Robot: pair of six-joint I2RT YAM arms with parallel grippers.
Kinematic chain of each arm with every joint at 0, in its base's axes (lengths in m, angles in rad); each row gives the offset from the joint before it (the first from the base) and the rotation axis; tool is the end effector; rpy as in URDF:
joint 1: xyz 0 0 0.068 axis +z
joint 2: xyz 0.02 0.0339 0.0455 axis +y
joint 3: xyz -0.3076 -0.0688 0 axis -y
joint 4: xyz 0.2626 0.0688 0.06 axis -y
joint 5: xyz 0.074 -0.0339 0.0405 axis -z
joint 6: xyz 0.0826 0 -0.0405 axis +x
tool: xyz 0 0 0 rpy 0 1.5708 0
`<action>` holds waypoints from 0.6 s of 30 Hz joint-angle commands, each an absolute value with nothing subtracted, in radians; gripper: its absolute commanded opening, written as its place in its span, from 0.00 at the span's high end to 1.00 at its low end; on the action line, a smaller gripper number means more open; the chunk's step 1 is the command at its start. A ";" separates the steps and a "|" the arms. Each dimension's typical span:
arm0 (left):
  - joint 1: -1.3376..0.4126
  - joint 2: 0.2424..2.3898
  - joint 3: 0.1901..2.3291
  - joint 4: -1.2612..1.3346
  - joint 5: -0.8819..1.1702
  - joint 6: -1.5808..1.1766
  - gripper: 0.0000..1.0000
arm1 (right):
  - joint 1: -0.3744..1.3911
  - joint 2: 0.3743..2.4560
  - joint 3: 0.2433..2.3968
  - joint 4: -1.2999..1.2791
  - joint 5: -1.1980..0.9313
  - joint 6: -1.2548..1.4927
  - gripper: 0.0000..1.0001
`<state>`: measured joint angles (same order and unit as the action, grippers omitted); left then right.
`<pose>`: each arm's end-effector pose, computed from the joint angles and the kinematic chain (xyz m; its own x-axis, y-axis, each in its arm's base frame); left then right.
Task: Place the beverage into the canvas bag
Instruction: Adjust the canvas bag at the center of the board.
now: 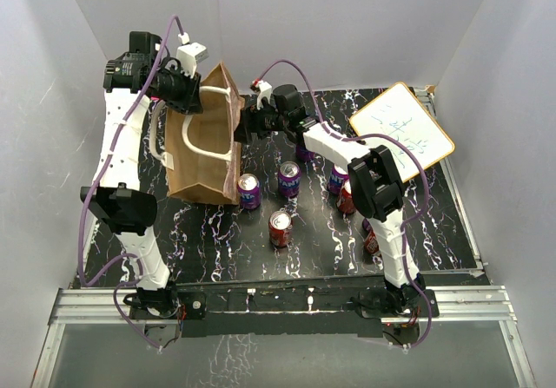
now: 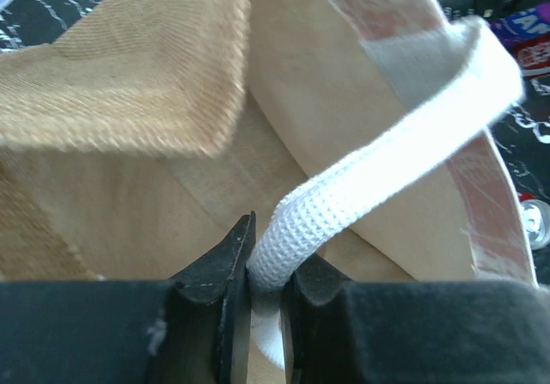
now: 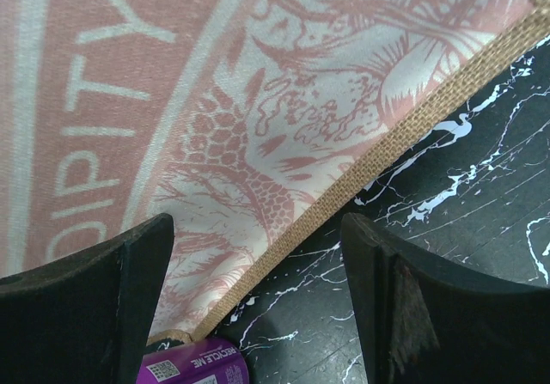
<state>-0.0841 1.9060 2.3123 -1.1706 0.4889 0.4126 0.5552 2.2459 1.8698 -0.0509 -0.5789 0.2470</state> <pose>0.4399 -0.0760 0.4612 -0.4665 0.3946 -0.7916 0.6539 0.7565 -0.0083 0.4935 0.3593 0.2537 -0.5526 -0.1019 -0.8272 -0.7521 0.4886 0.4422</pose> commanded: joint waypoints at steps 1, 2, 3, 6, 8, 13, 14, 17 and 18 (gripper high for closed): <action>-0.084 1.908 2.367 -1.243 0.631 0.396 0.84 | 0.558 2.251 1.934 0.025 -0.556 0.278 0.19; -0.083 1.914 2.376 -1.255 0.643 0.397 0.82 | 0.558 2.253 1.935 0.025 -0.552 0.283 0.20; -0.084 1.921 2.389 -1.267 0.651 0.399 0.80 | 0.558 2.254 1.938 0.025 -0.550 0.286 0.20; -0.083 1.945 2.431 -1.311 0.661 0.414 0.70 | 0.559 2.259 1.944 0.026 -0.541 0.288 0.20; -0.083 1.953 2.447 -1.325 0.665 0.414 0.62 | 0.560 2.261 1.948 0.025 -0.538 0.287 0.21; -0.082 1.956 2.415 -1.288 0.785 0.321 0.58 | 0.560 2.263 1.950 0.023 -0.533 0.286 0.21; -0.081 1.959 2.410 -1.272 0.815 0.289 0.58 | 0.561 2.261 1.950 0.023 -0.531 0.286 0.21; -0.081 1.960 2.396 -1.223 0.895 0.227 0.56 | 0.564 2.258 1.950 0.020 -0.526 0.288 0.21; -0.081 1.962 2.401 -1.211 0.913 0.217 0.55 | 0.564 2.258 1.950 0.020 -0.526 0.291 0.21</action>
<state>-0.0811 1.9594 2.4039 -1.2518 0.7479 0.3115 0.5568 2.2623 1.8965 -0.0406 -0.5434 0.2829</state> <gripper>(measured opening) 0.431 0.789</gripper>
